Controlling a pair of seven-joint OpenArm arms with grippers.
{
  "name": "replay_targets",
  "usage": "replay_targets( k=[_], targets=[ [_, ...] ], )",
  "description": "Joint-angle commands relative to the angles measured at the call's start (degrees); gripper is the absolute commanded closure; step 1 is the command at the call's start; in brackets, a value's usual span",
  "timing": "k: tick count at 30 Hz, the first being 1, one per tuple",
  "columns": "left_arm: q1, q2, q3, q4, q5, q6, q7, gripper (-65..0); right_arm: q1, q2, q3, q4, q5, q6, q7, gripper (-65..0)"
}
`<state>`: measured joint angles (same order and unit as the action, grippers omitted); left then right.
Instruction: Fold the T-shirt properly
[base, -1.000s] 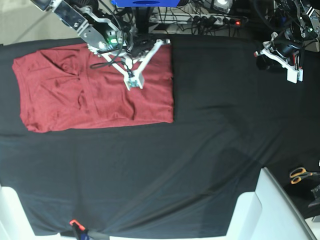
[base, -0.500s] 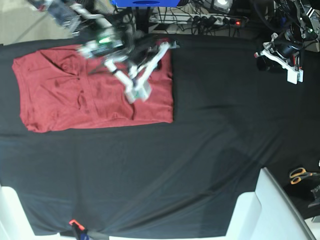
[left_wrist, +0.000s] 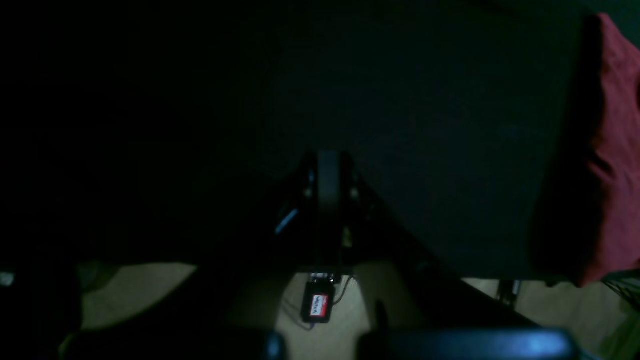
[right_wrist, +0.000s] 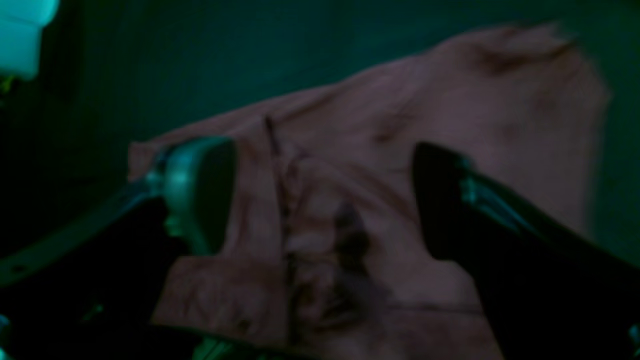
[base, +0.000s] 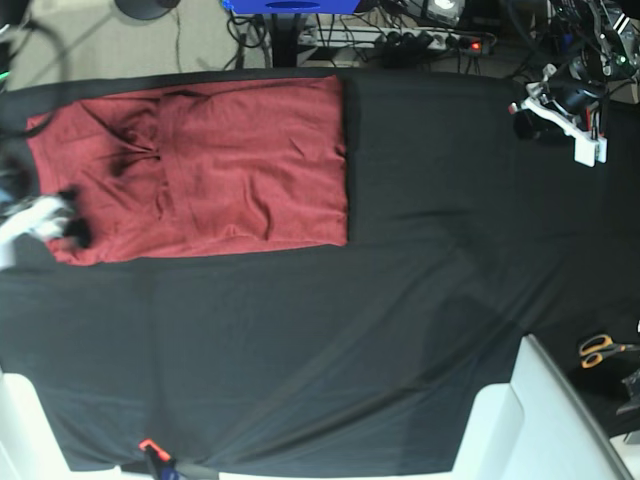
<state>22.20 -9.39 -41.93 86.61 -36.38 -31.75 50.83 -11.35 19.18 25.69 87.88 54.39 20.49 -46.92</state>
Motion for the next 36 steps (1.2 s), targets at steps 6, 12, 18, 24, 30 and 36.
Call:
replay_targets(
  k=[6, 12, 18, 24, 30, 36],
  targets=[
    [0.00, -0.85, -0.40, 0.82, -0.94, -0.30, -0.76, 0.0, 10.96, 5.83, 15.76, -22.43, -0.46, 19.51, -12.38, -56.7],
    [0.27, -0.85, -0.40, 0.82, -0.94, -0.30, -0.76, 0.0, 16.67, 13.04, 16.72, -44.93, -1.16, 19.51, -12.82, -57.2],
    [0.27, -0.85, -0.40, 0.91, -0.94, -0.30, -0.76, 0.0, 16.76, 13.22, 16.55, -48.71, -1.34, 19.51, -9.57, -57.2],
    [0.35, -0.85, -0.40, 1.08, -0.94, -0.30, -0.76, 0.0, 17.03, 10.67, 12.94, -51.88, -4.15, 19.51, -8.16, -57.0],
    [0.44, -0.85, -0.40, 1.17, -0.94, -0.30, -0.76, 0.0, 15.88, 9.52, 9.43, -51.61, -4.33, 19.51, -6.40, -56.7],
    [0.44, -0.85, -0.40, 1.26, -0.94, -0.30, -0.76, 0.0, 15.88, 9.52, 5.74, -51.44, -4.33, 19.51, -6.67, -56.3]
  ],
)
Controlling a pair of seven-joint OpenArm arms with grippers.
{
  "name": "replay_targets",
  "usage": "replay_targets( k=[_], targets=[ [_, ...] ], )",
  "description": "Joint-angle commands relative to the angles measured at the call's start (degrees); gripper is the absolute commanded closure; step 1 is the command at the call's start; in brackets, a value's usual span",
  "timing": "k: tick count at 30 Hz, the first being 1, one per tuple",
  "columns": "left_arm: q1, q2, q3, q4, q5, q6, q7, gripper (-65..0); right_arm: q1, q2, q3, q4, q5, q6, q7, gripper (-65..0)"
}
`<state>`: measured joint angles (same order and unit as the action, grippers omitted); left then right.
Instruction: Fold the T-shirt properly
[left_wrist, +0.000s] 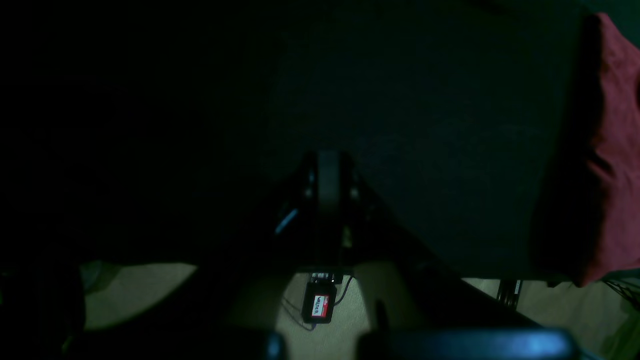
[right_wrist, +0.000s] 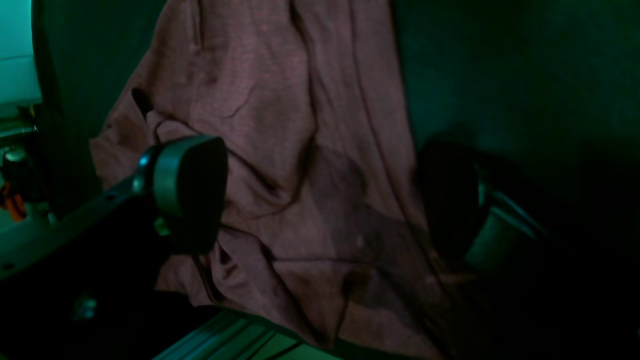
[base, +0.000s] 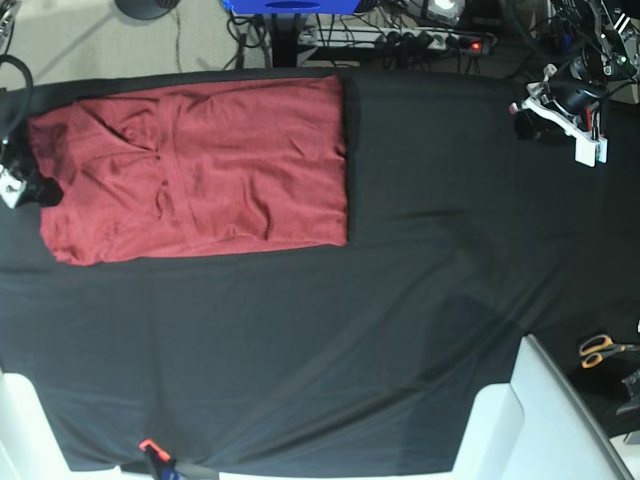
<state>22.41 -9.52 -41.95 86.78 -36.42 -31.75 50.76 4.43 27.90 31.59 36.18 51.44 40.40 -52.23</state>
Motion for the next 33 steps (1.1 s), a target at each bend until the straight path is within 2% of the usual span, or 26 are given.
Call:
replay_targets(
  k=[1, 13, 18, 28, 33],
  targets=[
    [0.14, -0.72, -0.38, 1.00, -0.89, -0.30, -0.70, 0.0, -0.07, 0.80, -0.17, 0.26, -1.46, -0.40, -1.36, -56.3],
    [-0.22, -0.72, -0.38, 0.73, -0.89, -0.30, -0.70, 0.0, -1.04, 0.01, -0.61, 0.69, -1.64, -0.40, -4.87, -56.3],
    [-0.22, -0.72, -0.38, 0.73, -0.89, -0.30, -0.70, 0.0, -1.66, -0.96, -8.25, 4.56, -1.11, -0.40, -4.61, -56.3],
    [0.14, -0.72, -0.38, 0.73, -0.89, -0.30, -0.70, 0.0, -1.66, -2.98, -8.87, 4.65, -1.55, -0.40, -4.87, -56.0],
    [0.05, -0.72, -0.38, 0.73, -0.89, -0.30, -0.70, 0.0, -1.74, -2.71, -14.32, 4.65, -1.37, -0.40, -4.70, -48.9]
  ],
)
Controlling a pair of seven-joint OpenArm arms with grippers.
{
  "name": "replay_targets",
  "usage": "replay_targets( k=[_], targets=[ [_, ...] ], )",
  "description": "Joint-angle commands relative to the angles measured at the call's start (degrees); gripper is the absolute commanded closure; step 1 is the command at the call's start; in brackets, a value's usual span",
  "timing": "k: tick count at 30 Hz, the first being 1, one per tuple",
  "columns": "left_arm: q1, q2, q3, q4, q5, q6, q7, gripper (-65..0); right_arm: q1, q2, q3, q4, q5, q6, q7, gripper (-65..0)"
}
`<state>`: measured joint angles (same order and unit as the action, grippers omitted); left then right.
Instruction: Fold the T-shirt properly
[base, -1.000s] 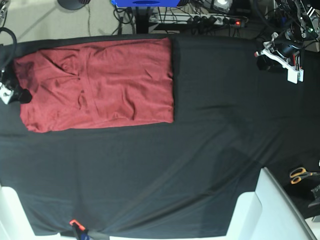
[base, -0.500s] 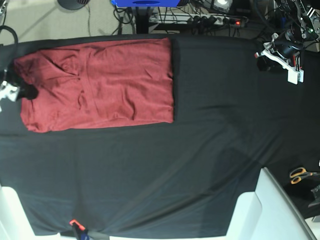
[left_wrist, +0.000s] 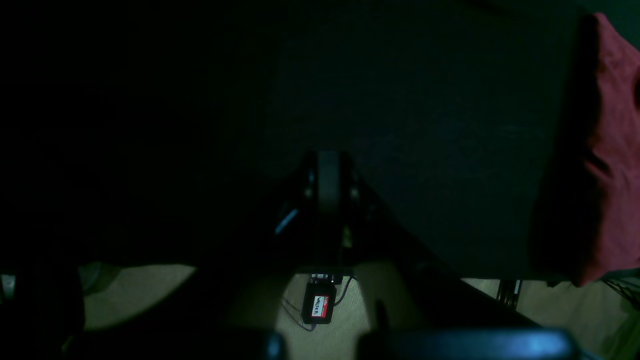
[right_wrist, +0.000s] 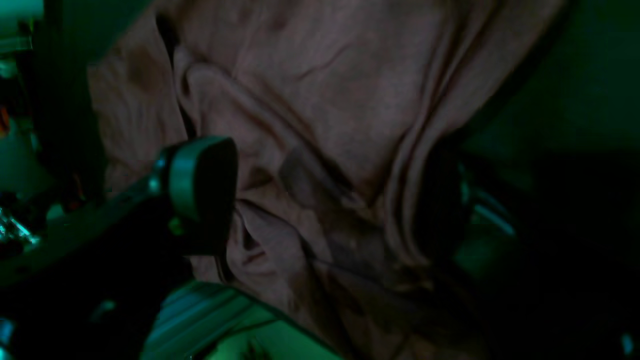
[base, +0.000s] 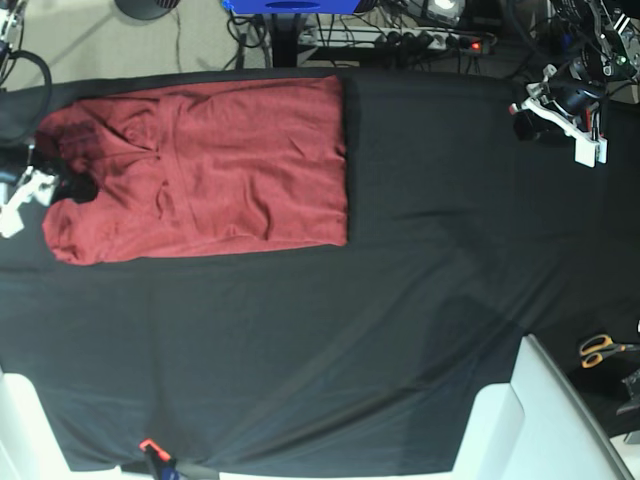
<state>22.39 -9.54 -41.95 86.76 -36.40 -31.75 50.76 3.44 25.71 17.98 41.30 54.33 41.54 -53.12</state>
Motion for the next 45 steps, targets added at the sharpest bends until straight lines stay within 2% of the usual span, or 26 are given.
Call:
replay_targets(
  k=[1, 8, 13, 21, 33, 42, 44, 45],
  targets=[
    [0.07, -0.70, -0.38, 0.76, -0.92, -0.30, -0.70, 0.0, -0.76, -0.62, -1.41, -0.46, -4.26, -1.54, -3.80, -48.5],
    [0.07, -0.70, -0.38, 0.76, -0.92, -0.30, -0.70, 0.0, -0.94, -0.97, -2.02, -0.46, -4.35, -1.54, -4.06, -47.9],
    [-0.11, -0.70, -0.38, 0.76, -0.92, -0.30, -0.70, 0.0, -0.85, -0.97, -2.02, -0.46, -4.35, -1.54, -7.05, -47.6],
    [-0.19, -0.61, -0.38, 0.76, -0.92, -0.30, -0.70, 0.0, -0.85, -2.11, -5.80, 1.56, -4.35, -1.54, -6.61, -47.3],
    [-0.19, -0.61, -0.38, 0.76, -0.92, -0.30, -0.70, 0.0, -0.50, -4.04, -6.07, 1.65, -4.44, -1.54, -6.96, -47.3],
    [-0.19, -0.61, -0.38, 0.76, -0.92, -0.30, -0.70, 0.0, -0.76, -3.60, -6.15, 1.65, -4.44, -1.54, -6.61, -47.1],
    [-0.28, -0.61, -0.38, 0.76, -0.92, -0.30, -0.70, 0.0, -0.76, -3.60, -6.15, 1.65, -4.44, -1.54, -6.61, -43.4],
    [-0.28, -0.61, -0.38, 0.76, -0.92, -0.30, -0.70, 0.0, -0.59, -3.69, -6.15, 1.65, -4.44, -1.54, -6.61, -37.8]
  ],
)
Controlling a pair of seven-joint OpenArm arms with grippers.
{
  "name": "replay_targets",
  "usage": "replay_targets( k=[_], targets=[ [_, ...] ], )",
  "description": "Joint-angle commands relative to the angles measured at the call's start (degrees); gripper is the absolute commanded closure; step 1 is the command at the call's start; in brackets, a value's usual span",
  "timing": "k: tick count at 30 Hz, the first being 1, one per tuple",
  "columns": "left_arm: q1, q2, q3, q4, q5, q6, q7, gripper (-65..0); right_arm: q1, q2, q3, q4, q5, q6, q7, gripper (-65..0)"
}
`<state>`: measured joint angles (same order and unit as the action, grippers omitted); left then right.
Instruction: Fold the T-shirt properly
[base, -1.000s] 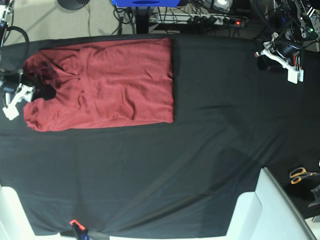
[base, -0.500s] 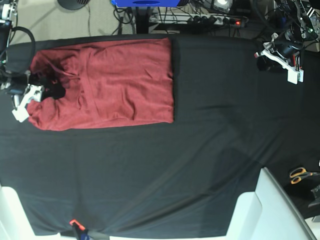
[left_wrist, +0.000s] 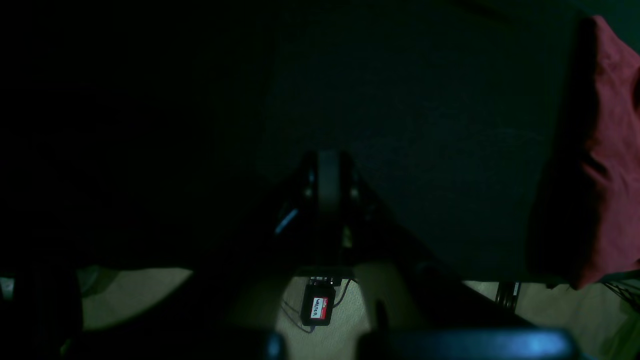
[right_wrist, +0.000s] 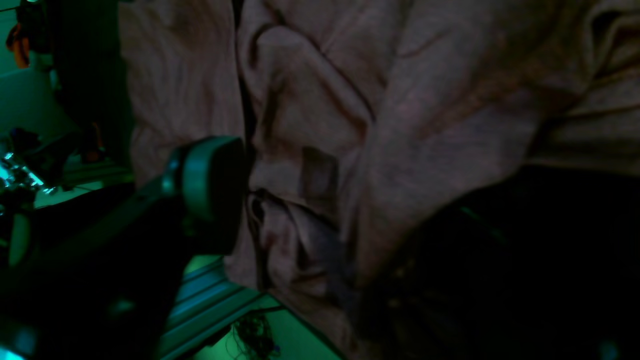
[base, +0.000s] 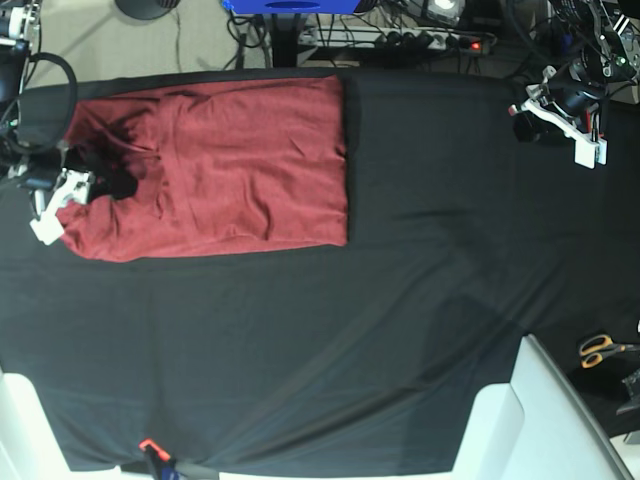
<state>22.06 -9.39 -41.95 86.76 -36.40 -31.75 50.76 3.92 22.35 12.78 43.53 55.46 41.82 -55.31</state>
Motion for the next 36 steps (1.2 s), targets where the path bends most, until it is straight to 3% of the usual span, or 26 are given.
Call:
replay_targets(
  k=[1, 4, 6, 15, 19, 26, 32, 36],
  targets=[
    [0.05, -0.77, -0.38, 0.76, -0.92, -0.30, -0.70, 0.0, -1.07, -0.33, -0.95, -0.58, -5.57, -1.82, -4.43, -32.0],
    [0.05, -0.77, -0.38, 0.76, -0.92, -0.30, -0.70, 0.0, -0.89, -0.33, -0.95, -0.58, -5.57, -1.82, -4.43, -9.9],
    [0.05, -0.77, -0.38, 0.76, -0.92, -0.30, -0.70, 0.0, -0.19, -0.33, -0.95, -0.41, -5.57, -1.82, -4.43, 0.0],
    [0.05, -0.77, -0.38, 0.76, -0.92, -0.30, -0.70, 0.0, -0.89, -0.77, -0.86, 8.82, -5.57, -1.82, -4.87, -0.5],
    [0.13, -0.77, -0.38, 0.76, -0.92, -0.30, -0.70, 0.0, -4.49, -2.44, -0.86, 18.67, -5.48, -1.82, -4.87, -0.5],
    [0.05, -0.77, -0.38, 0.76, -0.92, -0.30, -0.70, 0.0, -10.38, -4.46, -0.95, 36.78, -5.48, -10.57, -5.04, -0.5],
    [-0.04, -0.77, -0.38, 0.76, -0.92, -0.30, -0.70, 0.0, -10.74, -5.87, -5.52, 42.32, -5.48, -17.43, -7.94, -0.5],
    [-0.04, -0.77, -0.38, 0.76, -0.92, -0.30, -0.70, 0.0, -10.74, -7.45, -9.57, 43.81, -5.48, -23.85, -7.77, -0.5]
  ],
)
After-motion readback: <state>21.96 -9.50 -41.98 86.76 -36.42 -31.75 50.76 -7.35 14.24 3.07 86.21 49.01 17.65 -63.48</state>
